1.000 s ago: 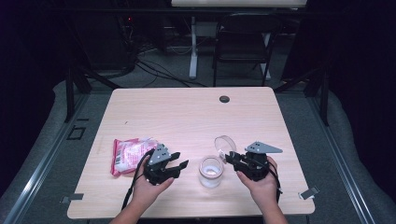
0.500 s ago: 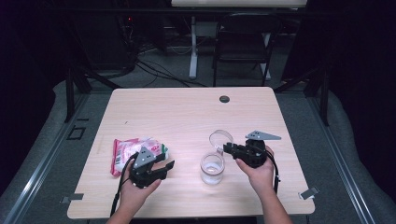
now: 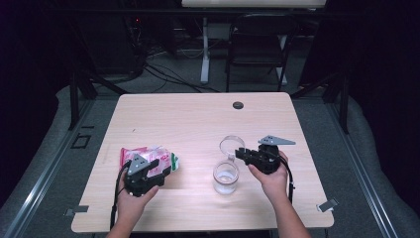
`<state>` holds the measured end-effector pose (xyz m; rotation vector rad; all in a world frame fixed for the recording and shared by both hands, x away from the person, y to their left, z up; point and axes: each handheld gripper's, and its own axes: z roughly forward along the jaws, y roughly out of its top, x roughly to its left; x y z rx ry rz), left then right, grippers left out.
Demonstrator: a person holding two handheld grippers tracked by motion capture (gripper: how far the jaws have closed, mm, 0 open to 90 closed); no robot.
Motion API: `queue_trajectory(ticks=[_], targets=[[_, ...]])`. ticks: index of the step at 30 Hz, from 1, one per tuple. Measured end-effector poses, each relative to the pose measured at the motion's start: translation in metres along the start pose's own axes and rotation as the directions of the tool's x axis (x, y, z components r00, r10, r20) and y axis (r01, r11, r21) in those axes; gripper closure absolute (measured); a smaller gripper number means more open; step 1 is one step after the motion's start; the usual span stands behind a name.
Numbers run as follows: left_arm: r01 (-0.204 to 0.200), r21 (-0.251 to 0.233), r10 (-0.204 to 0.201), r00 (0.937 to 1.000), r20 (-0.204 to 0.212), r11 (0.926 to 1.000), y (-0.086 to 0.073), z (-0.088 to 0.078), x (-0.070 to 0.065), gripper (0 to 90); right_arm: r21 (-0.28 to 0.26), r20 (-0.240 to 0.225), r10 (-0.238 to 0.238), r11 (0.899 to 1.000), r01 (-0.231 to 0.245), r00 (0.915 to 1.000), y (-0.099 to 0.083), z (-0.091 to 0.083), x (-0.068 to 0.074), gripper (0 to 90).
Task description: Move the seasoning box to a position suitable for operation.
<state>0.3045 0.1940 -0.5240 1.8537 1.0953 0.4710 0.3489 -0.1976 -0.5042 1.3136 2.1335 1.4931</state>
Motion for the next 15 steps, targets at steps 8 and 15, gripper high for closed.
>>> queue_trajectory(ticks=[8,15], targets=[[0.028,-0.002,-0.028,0.9995,-0.017,0.9996,0.0,-0.001,0.011,45.3,0.012,0.066,-0.048,0.999,0.048,0.9966,0.001,-0.007,0.007,66.3],[0.023,-0.04,-0.024,0.9992,-0.032,0.9989,0.006,-0.001,0.013,46.0,-0.007,0.08,-0.033,0.999,0.034,0.9962,0.003,-0.023,0.011,60.5]])
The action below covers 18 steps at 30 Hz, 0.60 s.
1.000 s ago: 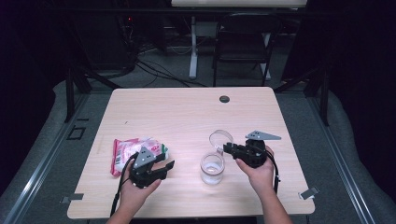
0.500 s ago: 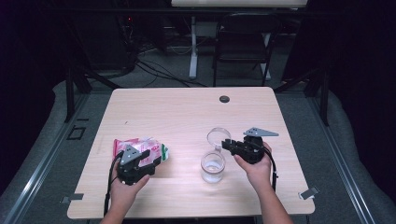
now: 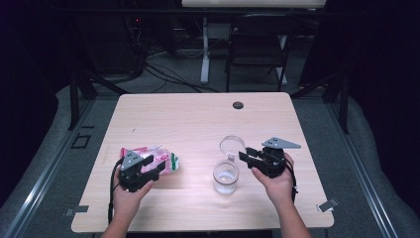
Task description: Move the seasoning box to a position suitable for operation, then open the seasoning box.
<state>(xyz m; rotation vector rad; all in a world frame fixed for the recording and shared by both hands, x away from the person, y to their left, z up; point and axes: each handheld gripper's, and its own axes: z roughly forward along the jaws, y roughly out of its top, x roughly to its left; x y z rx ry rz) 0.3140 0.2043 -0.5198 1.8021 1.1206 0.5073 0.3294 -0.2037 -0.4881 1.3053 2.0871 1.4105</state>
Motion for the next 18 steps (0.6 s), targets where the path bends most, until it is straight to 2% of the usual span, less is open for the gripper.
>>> queue_trajectory(ticks=[3,4,6,7,8,9,10,11,13,15,16,18], targets=[[-0.002,0.002,0.002,1.0,0.002,1.0,0.004,0.003,0.001,46.0,0.001,0.034,-0.031,1.0,0.031,0.9989,0.001,-0.011,0.001,58.9],[-0.005,0.024,0.005,1.0,0.003,0.9997,0.008,0.005,0.001,46.0,0.009,0.048,-0.037,0.999,0.037,0.9981,0.002,-0.013,0.001,58.9],[-0.016,0.03,0.016,0.9999,0.003,0.9994,0.01,0.005,0.001,46.2,0.017,0.062,-0.042,0.999,0.041,0.9972,0.002,-0.016,0.0,59.0],[-0.046,0.056,0.045,0.9989,0.015,0.9973,0.01,0.005,0.001,47.1,0.025,0.089,-0.052,0.998,0.05,0.9947,0.002,-0.02,0.0,59.6],[-0.046,0.056,0.045,0.9989,0.015,0.9973,0.01,0.005,0.001,47.5,0.029,0.102,-0.056,0.998,0.053,0.9932,0.002,-0.022,0.0,59.7],[-0.079,0.071,0.078,0.9968,0.02,0.9944,0.007,0.003,0.0,47.5,0.038,0.115,-0.062,0.998,0.058,0.9914,0.001,-0.023,-0.001,59.8],[-0.079,0.071,0.078,0.9968,0.02,0.9944,0.007,0.003,0.0,47.5,0.038,0.115,-0.062,0.998,0.058,0.9914,0.001,-0.023,-0.001,59.8],[-0.097,0.073,0.097,0.9952,0.014,0.9925,0.004,0.002,-0.001,47.5,0.051,0.125,-0.071,0.997,0.065,0.9896,0.0,-0.024,-0.002,59.8],[-0.113,0.079,0.112,0.9935,0.018,0.9904,0.001,0.0,0.0,47.5,0.064,0.151,-0.065,0.996,0.056,0.9864,-0.003,-0.024,-0.006,59.8],[-0.12,0.095,0.116,0.9922,0.044,0.9882,0.0,-0.002,0.0,47.5,0.081,0.156,-0.052,0.996,0.04,0.9863,-0.008,-0.022,-0.01,59.9],[-0.139,0.105,0.135,0.9897,0.048,0.9847,0.0,-0.001,-0.002,47.0,0.093,0.158,-0.043,0.995,0.028,0.9865,-0.012,-0.019,-0.012,59.2],[-0.135,0.11,0.13,0.9904,0.045,0.9847,0.0,-0.001,-0.003,46.9,0.104,0.163,-0.047,0.994,0.03,0.9855,-0.014,-0.017,-0.013,59.2]])
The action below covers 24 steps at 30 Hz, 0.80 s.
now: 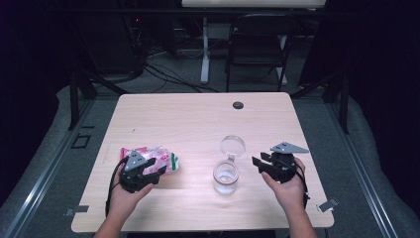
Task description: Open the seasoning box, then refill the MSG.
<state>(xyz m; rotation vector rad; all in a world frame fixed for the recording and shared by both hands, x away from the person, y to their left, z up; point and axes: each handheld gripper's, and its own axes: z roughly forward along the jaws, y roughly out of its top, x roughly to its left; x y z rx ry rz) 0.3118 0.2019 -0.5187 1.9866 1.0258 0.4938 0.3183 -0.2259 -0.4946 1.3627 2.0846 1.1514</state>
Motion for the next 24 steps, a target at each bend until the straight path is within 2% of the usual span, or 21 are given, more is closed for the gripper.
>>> queue_trajectory(ticks=[3,5,9,15,17,20,22,23,24], targets=[[-0.005,0.019,0.005,0.9999,-0.01,0.9998,-0.001,0.004,-0.004,44.6,0.031,0.026,-0.006,1.0,0.005,0.9996,-0.006,0.009,-0.002,59.0],[-0.022,0.034,0.023,0.9995,-0.02,0.9992,-0.001,0.007,-0.008,43.8,0.042,0.029,-0.006,0.999,0.005,0.9996,-0.007,0.011,-0.002,59.0],[-0.044,0.039,0.043,0.999,0.014,0.9983,-0.001,0.009,-0.013,39.5,0.056,0.018,0.004,0.998,-0.005,0.9998,-0.011,0.017,-0.004,57.9],[-0.062,0.055,0.061,0.998,0.014,0.9966,-0.003,0.013,-0.019,33.4,0.058,0.014,0.01,0.998,-0.011,0.9999,-0.012,0.02,-0.003,56.2],[-0.098,0.069,0.098,0.9952,-0.003,0.9928,-0.003,0.016,-0.024,31.4,0.058,0.006,0.018,0.998,-0.018,0.9998,-0.012,0.021,-0.004,55.8],[-0.111,0.074,0.113,0.9936,-0.012,0.991,-0.004,0.017,-0.027,30.1,0.06,-0.002,0.018,0.998,-0.018,0.9998,-0.012,0.022,-0.003,55.1],[-0.129,0.081,0.13,0.9914,-0.015,0.9884,-0.004,0.018,-0.03,30.1,0.06,-0.002,0.02,0.998,-0.019,0.9998,-0.012,0.022,-0.003,54.7],[-0.149,0.087,0.151,0.9882,-0.025,0.9851,-0.004,0.019,-0.032,30.1,0.058,-0.003,0.02,0.998,-0.019,0.9998,-0.012,0.021,-0.003,54.7],[-0.149,0.087,0.151,0.9882,-0.025,0.9851,-0.004,0.019,-0.032,30.1,0.058,-0.003,0.02,0.998,-0.019,0.9998,-0.012,0.021,-0.003,54.7]])
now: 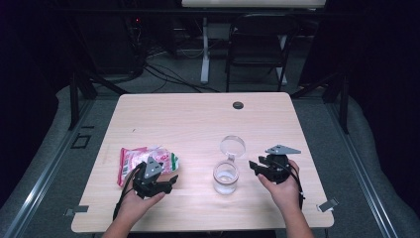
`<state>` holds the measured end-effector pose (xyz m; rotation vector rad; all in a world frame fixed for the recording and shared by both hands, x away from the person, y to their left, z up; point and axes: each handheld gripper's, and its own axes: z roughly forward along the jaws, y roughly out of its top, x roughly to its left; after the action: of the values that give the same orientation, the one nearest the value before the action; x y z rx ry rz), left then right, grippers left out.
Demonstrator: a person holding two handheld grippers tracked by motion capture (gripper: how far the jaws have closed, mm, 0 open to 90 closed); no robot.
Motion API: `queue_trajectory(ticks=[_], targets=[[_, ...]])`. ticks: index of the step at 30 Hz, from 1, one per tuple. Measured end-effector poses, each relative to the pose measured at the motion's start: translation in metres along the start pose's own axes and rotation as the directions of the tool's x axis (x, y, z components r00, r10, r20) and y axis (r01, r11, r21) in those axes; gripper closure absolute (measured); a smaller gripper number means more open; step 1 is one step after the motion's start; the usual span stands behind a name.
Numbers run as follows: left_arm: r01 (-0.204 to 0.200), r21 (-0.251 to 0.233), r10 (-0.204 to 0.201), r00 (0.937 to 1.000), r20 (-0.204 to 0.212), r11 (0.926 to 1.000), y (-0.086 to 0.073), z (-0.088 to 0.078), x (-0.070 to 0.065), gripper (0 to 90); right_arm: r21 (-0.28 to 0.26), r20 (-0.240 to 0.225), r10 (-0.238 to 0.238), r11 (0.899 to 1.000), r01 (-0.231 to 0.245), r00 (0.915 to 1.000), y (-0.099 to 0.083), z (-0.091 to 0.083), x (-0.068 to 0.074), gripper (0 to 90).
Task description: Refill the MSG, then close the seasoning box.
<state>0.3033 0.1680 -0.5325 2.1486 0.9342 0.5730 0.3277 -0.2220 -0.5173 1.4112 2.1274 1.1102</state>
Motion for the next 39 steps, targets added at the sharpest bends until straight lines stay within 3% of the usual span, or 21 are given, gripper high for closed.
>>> queue_trajectory(ticks=[10,18,19,23,29,34,38,39], targets=[[-0.063,0.05,0.066,0.9962,-0.057,0.9968,-0.003,0.007,-0.005,27.7,0.002,-0.005,0.009,1.0,-0.009,0.9999,0.0,0.002,0.0,53.8],[-0.13,0.096,0.144,0.9765,-0.16,0.9869,-0.007,0.021,-0.003,29.8,0.0,-0.007,0.0,1.0,0.0,1.0,-0.001,0.001,0.002,53.0],[-0.129,0.102,0.145,0.9743,-0.172,0.9864,-0.008,0.022,-0.002,30.1,-0.003,-0.003,0.007,1.0,-0.007,1.0,-0.003,0.001,0.002,52.9],[-0.096,0.103,0.115,0.9757,-0.187,0.99,-0.009,0.027,0.005,33.2,-0.006,-0.005,0.014,1.0,-0.014,0.9999,-0.004,-0.001,0.001,52.9],[-0.089,0.106,0.109,0.9723,-0.206,0.9904,-0.01,0.032,0.009,37.3,-0.015,-0.002,0.023,1.0,-0.023,0.9997,-0.006,-0.004,0.001,52.8],[-0.073,0.102,0.091,0.9792,-0.182,0.9921,-0.009,0.035,0.012,44.9,-0.019,-0.003,0.017,1.0,-0.017,0.9999,-0.007,-0.005,0.001,52.8],[-0.059,0.106,0.078,0.9808,-0.179,0.9926,-0.007,0.038,0.013,52.9,-0.027,0.007,0.02,0.999,-0.02,0.9998,-0.01,-0.009,0.0,52.8],[-0.04,0.096,0.057,0.9821,-0.18,0.9946,-0.006,0.041,0.015,54.2,-0.027,0.008,0.02,0.999,-0.02,0.9998,-0.011,-0.01,0.0,52.8]])
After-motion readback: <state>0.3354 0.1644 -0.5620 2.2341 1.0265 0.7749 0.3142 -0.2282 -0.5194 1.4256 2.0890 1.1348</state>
